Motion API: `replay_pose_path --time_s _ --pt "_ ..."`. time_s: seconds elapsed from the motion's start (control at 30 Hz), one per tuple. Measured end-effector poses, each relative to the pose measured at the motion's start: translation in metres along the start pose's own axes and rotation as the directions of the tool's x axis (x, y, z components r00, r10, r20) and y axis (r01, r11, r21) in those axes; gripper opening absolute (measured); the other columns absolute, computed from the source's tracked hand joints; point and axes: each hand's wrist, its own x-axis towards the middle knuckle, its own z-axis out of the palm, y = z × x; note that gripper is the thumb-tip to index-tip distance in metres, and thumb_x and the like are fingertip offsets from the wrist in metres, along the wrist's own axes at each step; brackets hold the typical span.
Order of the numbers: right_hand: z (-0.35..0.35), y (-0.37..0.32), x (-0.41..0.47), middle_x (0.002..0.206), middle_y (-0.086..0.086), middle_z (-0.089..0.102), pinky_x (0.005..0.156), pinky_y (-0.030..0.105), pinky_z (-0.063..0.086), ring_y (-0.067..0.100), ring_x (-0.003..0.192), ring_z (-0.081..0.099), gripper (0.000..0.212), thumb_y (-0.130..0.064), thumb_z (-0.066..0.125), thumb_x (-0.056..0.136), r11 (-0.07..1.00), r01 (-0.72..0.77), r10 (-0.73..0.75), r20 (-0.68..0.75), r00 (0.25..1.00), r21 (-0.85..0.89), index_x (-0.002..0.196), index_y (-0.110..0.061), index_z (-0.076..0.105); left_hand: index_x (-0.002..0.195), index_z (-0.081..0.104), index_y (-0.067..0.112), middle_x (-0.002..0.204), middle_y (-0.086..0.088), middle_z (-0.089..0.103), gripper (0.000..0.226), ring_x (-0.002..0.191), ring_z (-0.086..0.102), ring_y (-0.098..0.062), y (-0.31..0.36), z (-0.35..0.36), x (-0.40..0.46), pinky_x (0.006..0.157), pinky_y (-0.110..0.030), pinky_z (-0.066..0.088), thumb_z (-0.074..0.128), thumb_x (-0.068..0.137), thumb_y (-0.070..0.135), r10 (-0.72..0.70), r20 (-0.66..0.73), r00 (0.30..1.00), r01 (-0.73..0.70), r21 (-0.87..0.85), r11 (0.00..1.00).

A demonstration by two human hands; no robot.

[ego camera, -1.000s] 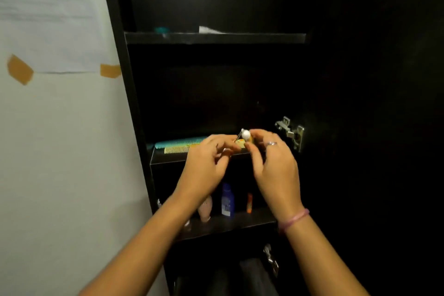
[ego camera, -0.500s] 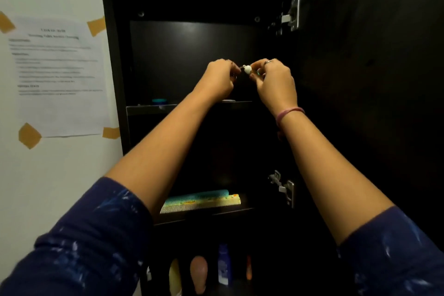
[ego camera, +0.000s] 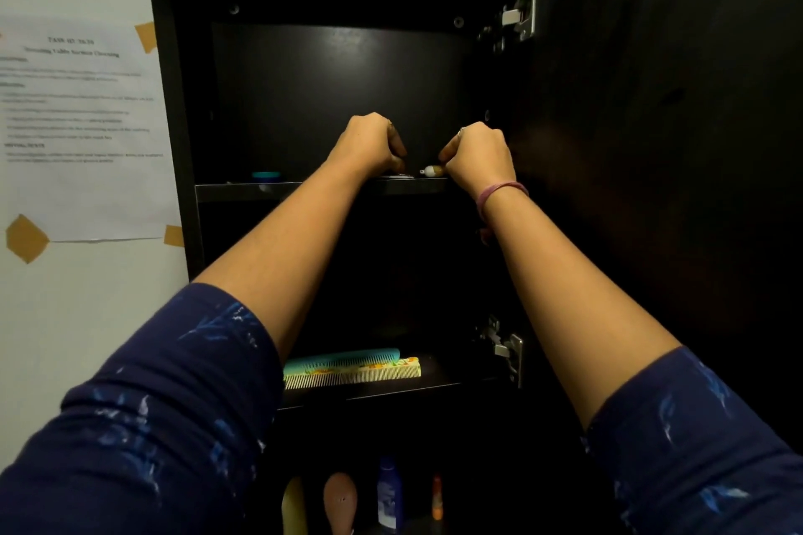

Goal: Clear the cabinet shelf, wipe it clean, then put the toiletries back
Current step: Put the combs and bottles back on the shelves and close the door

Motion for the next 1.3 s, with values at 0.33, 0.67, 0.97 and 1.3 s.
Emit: replay_pose_path --time_s 0.33,0.67,0.97,1.3 --pt "-0.005 -0.002 -0.025 0.120 0.004 0.063 0.097 0.027 0.047 0.016 0.112 0.058 0.024 -0.008 0.058 0.088 0.986 0.108 -0.099 -0.070 0.993 0.131 0.110 -0.015 0.067 0.108 0.066 0.015 0.111 -0.004 0.066 0.021 0.101 0.061 -0.015 -0.005 -0.013 -0.028 0.093 -0.034 0.052 0.059 0.089 0.019 0.086 -0.120 0.989 -0.085 0.011 0.996" --pt "-0.013 -0.030 -0.105 0.121 0.004 0.056 0.088 0.010 0.038 0.012 0.112 0.054 0.023 -0.007 0.058 0.087 0.944 0.131 -0.048 -0.266 0.963 0.303 0.108 -0.013 0.065 0.111 0.063 0.013 0.110 -0.005 0.063 0.023 0.098 0.060 -0.014 -0.029 -0.044 -0.096 0.089 -0.029 0.051 0.054 0.091 0.021 0.154 -0.178 0.972 -0.150 0.036 0.988" --pt "-0.041 -0.038 -0.282 0.132 0.003 0.048 0.098 0.026 0.047 0.010 0.117 0.050 0.050 -0.016 0.060 0.086 0.756 -0.054 0.371 -0.358 0.857 0.652 0.133 -0.019 0.043 0.109 0.064 0.013 0.110 -0.006 0.060 0.025 0.104 0.053 -0.020 -0.078 -0.057 -0.242 0.087 -0.030 0.046 0.053 0.089 0.023 0.279 -0.201 0.939 -0.275 0.047 0.960" --pt "-0.114 0.029 -0.480 0.142 0.022 0.030 0.108 0.004 0.011 0.016 0.130 0.024 0.051 -0.012 0.053 0.086 0.955 -0.199 0.297 -0.679 0.672 0.222 0.134 0.000 0.041 0.096 0.069 0.014 0.096 -0.003 0.062 0.015 0.085 0.058 -0.011 -0.119 0.003 -0.436 0.077 -0.024 0.047 0.058 0.087 0.016 -0.039 0.078 0.996 0.056 -0.226 0.972"
